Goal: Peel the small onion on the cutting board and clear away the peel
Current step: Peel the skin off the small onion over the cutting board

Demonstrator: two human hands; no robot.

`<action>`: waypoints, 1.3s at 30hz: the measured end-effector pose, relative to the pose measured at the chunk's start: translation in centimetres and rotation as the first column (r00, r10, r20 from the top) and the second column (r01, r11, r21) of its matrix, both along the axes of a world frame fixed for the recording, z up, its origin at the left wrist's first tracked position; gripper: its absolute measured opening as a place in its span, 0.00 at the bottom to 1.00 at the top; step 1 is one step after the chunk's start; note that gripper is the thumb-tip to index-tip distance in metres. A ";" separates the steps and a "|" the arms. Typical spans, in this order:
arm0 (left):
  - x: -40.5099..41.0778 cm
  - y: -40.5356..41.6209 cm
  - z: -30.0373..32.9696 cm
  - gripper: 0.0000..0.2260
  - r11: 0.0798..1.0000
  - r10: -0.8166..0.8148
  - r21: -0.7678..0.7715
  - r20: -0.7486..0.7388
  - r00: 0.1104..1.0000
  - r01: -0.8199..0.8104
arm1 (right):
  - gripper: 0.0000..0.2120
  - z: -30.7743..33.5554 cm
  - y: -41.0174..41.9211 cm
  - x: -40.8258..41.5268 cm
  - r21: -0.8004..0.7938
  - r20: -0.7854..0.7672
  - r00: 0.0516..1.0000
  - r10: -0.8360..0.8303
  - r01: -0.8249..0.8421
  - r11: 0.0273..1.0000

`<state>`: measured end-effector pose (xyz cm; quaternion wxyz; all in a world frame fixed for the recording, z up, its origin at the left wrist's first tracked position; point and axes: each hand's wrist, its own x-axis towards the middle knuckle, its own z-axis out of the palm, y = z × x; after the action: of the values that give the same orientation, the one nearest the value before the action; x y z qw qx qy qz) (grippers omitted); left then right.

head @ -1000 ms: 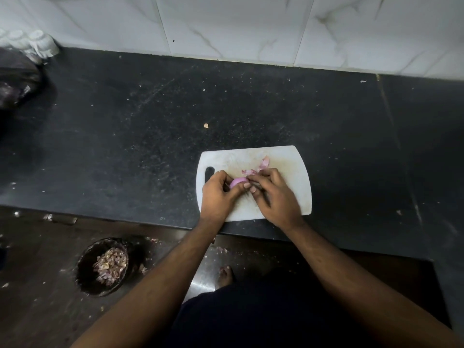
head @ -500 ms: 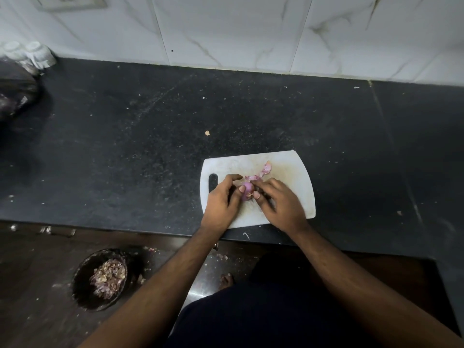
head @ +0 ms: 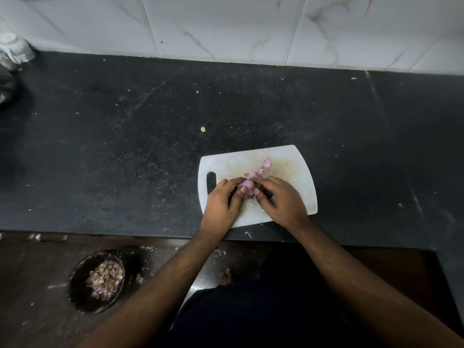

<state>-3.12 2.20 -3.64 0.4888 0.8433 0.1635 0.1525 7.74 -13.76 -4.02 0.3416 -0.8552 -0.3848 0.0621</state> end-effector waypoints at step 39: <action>0.1 -0.8 0.1 0.13 0.995 -0.034 0.089 -0.034 0.999 0.037 | 0.09 0.8 -0.1 -0.4 0.093 -0.104 0.994 -0.044 0.054 0.994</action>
<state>-2.99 1.37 -3.57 0.4503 0.8695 0.1494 0.1375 7.39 -13.84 -3.18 0.4029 -0.8427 -0.3484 0.0787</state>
